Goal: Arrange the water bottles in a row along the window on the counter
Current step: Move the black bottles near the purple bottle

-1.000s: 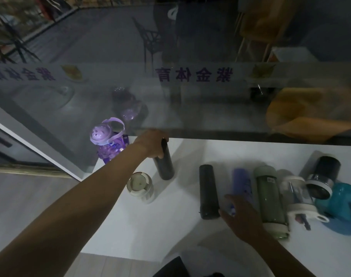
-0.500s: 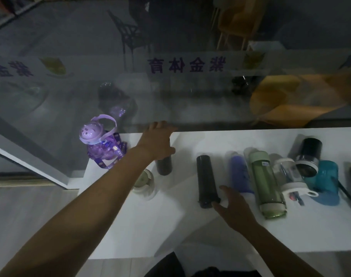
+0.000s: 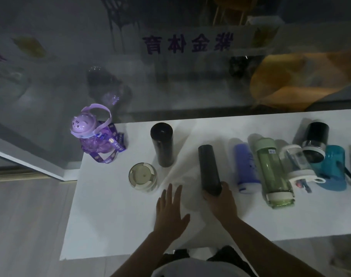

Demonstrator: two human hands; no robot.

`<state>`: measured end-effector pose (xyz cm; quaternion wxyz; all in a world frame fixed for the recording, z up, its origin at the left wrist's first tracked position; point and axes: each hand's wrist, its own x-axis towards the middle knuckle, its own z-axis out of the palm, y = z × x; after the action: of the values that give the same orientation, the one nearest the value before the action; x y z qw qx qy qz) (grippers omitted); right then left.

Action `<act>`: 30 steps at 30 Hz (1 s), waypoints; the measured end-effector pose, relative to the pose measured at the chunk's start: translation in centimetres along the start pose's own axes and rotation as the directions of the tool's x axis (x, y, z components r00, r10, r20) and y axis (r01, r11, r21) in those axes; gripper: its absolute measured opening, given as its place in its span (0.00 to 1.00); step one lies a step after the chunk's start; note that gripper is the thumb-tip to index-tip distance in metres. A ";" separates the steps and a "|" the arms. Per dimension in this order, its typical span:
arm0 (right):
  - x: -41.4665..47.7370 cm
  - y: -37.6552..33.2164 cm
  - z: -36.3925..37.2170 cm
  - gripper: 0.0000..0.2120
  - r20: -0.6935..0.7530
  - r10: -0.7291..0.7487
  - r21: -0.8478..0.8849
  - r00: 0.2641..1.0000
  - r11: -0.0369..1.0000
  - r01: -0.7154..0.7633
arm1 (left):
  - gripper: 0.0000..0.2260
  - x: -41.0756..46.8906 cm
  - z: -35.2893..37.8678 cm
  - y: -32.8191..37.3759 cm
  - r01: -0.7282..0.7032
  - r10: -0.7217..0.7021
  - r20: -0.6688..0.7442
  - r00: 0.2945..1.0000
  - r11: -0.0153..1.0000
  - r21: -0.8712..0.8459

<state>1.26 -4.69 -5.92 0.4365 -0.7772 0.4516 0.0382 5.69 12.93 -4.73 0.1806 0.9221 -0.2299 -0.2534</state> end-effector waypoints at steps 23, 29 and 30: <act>6.4 -19.0 -7.5 0.31 0.120 -0.427 -0.438 0.896 0.787 0.434 | 0.39 0.1 3.0 -2.8 0.073 -0.093 0.168 0.981 0.990 0.120; 7.2 -22.0 -5.8 0.29 0.204 -0.501 -0.456 0.841 0.712 0.534 | 0.39 0.1 2.9 -2.8 0.078 -0.100 0.167 0.981 0.988 0.132; 7.2 -22.2 -5.6 0.28 0.212 -0.507 -0.457 0.836 0.704 0.543 | 0.39 0.1 2.8 -2.8 0.077 -0.100 0.168 0.981 0.987 0.138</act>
<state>19.94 -8.78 8.58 0.2282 -0.9570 0.1703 0.0550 5.14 14.59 -8.28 0.0873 0.9155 -0.2197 -0.3254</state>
